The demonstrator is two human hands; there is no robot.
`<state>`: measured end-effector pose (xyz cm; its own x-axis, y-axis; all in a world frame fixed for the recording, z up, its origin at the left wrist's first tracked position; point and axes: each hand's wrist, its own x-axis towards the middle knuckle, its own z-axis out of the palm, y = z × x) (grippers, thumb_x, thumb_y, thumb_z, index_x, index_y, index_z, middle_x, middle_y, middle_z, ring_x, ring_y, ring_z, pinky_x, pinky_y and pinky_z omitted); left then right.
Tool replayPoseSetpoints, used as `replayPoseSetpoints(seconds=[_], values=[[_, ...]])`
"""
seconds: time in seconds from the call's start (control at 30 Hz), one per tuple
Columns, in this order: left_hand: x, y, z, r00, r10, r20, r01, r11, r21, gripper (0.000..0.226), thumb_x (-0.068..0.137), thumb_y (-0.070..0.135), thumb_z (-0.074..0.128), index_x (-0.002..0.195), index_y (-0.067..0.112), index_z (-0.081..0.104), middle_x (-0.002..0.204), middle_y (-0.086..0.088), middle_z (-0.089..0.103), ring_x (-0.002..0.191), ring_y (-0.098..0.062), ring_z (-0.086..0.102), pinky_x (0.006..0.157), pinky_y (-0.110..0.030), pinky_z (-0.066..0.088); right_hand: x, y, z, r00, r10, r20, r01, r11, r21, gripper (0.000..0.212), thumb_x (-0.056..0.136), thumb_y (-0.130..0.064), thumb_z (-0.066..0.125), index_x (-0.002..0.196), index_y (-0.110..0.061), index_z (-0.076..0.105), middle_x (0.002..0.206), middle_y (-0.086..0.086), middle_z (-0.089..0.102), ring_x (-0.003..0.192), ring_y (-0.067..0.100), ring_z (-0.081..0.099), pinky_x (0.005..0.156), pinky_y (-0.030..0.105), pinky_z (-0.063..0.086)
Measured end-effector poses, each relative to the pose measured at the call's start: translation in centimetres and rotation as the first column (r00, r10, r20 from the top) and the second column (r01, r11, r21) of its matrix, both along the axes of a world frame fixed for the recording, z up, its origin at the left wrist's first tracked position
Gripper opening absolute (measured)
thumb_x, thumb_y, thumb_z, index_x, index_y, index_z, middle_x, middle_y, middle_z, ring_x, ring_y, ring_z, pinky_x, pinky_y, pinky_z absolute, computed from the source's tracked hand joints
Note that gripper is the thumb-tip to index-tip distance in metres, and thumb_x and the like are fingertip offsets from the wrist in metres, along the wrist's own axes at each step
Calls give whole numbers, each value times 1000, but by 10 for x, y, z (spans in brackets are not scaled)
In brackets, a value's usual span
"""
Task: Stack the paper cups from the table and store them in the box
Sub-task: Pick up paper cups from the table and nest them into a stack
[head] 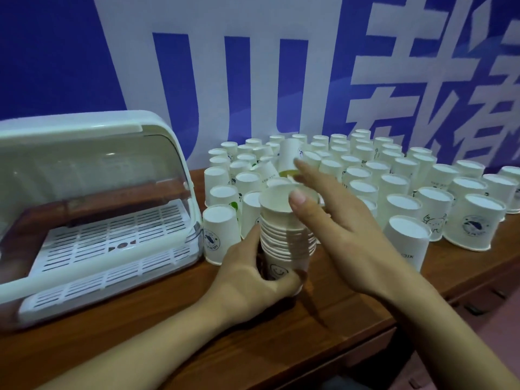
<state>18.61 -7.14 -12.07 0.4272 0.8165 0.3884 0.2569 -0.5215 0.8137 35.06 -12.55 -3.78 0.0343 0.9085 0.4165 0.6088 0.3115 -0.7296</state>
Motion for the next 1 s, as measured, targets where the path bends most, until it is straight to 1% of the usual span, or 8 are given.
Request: replayPoseSetpoints(seconds=[0.13,0.3,0.4,0.5,0.6,0.67,0.87,1.0], values=[[8,12,11,999,-27,26,26,999,33,55,74,39,83,124,31,60,107,11,77,100,-9,73,87,-36,60,1,11,4,949,-76,305,57,996,70,70,95,-60,18,146,-28,55,143,-9,56,139,15,41,114,48,32],[7,16,11,1000,-28,9,27,998,57,66,73,46,84,132,30,59,116,15,76,110,-3,71,93,-31,57,13,-11,-2,971,-84,223,64,993,95,64,97,-65,28,157,-45,23,162,-17,14,152,3,7,123,39,13],[13,12,16,998,-55,-23,55,998,35,73,71,55,83,134,28,58,124,20,72,118,-1,67,100,-29,54,55,-36,-16,905,-412,103,369,883,289,71,89,-55,54,152,-26,39,153,3,34,144,19,29,117,40,24],[13,9,19,999,-28,-36,29,999,22,71,71,56,83,133,34,57,127,23,70,121,2,64,101,-26,53,92,-42,-27,754,-646,115,623,760,187,83,83,-50,71,150,-12,40,143,22,41,132,40,37,110,54,32],[13,3,21,999,0,-50,1,1000,31,66,71,55,83,130,39,56,127,27,69,122,2,64,102,-26,53,110,-43,-29,762,-584,280,611,792,-10,90,80,-51,76,154,-18,36,140,23,50,127,43,48,100,52,41],[15,-1,22,998,18,-56,-16,999,41,62,72,54,82,127,42,56,125,29,69,122,2,64,102,-29,54,115,-45,-26,808,-521,274,554,831,-54,76,79,-55,73,143,-22,50,127,16,64,117,38,60,90,46,46],[17,-3,22,998,37,-54,-35,999,33,63,72,52,83,128,37,59,128,21,71,123,-5,65,103,-40,56,114,-57,-6,882,-471,11,470,882,33,58,79,-59,70,128,-29,66,105,1,64,98,21,63,85,33,44],[15,1,18,998,38,-46,-37,999,29,64,71,50,83,129,32,60,128,20,71,123,-6,65,103,-34,55,99,-58,16,848,-237,-474,278,960,17,40,78,-39,84,108,-31,58,107,-4,72,80,9,74,73,33,58]])
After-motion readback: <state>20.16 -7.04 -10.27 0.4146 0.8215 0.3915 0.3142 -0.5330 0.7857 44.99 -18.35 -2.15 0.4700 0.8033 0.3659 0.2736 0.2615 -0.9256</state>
